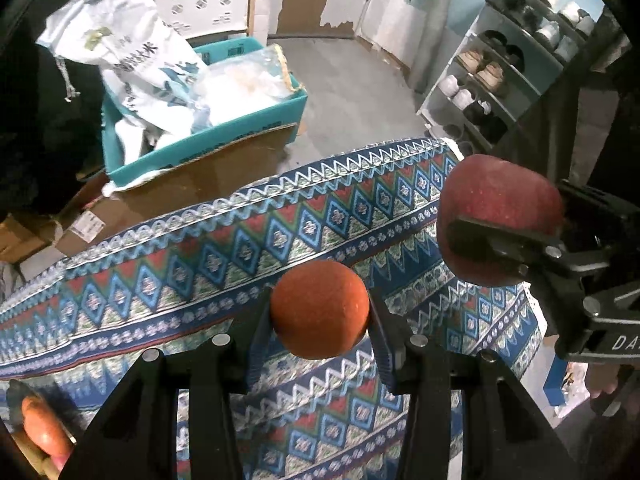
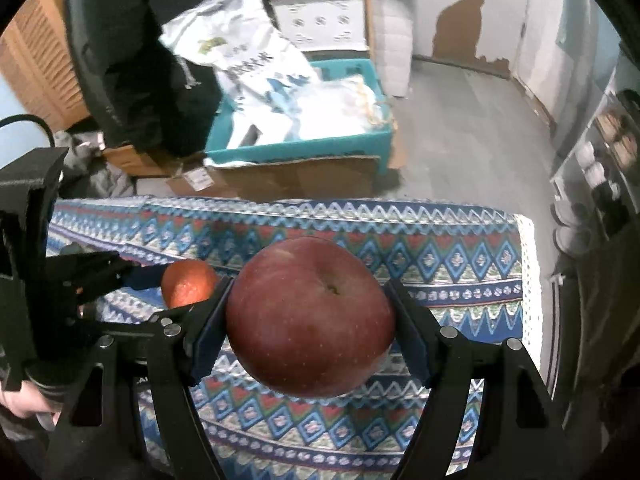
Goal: Organize fruits
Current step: 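Carry the tangerine in the left tool while the right tool carries the apple over the bowl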
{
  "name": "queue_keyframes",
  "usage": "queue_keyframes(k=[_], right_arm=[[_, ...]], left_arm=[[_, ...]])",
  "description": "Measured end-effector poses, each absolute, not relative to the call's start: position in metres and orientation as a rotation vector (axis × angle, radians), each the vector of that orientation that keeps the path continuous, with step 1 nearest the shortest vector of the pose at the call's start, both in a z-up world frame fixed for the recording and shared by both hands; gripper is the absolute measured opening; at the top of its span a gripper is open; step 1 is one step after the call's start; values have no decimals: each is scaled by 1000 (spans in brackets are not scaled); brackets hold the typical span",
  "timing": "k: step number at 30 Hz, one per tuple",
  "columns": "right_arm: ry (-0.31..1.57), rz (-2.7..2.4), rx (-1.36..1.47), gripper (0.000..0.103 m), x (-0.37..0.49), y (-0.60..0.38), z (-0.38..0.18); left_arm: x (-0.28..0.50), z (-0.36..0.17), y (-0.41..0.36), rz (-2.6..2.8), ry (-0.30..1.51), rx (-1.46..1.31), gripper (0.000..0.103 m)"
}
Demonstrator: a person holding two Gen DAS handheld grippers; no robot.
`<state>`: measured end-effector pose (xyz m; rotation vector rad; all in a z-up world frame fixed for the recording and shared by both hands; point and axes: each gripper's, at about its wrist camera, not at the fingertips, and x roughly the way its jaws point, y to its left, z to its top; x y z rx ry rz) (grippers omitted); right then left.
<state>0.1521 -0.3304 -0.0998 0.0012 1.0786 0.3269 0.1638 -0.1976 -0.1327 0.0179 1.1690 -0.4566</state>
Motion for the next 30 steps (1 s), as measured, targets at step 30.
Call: queue_keyframes(k=[30], right_arm=[[1036,647,-104,75,90,-172,-54]], left_arm=[[67,-72,-20,-318,1112,-1,46]])
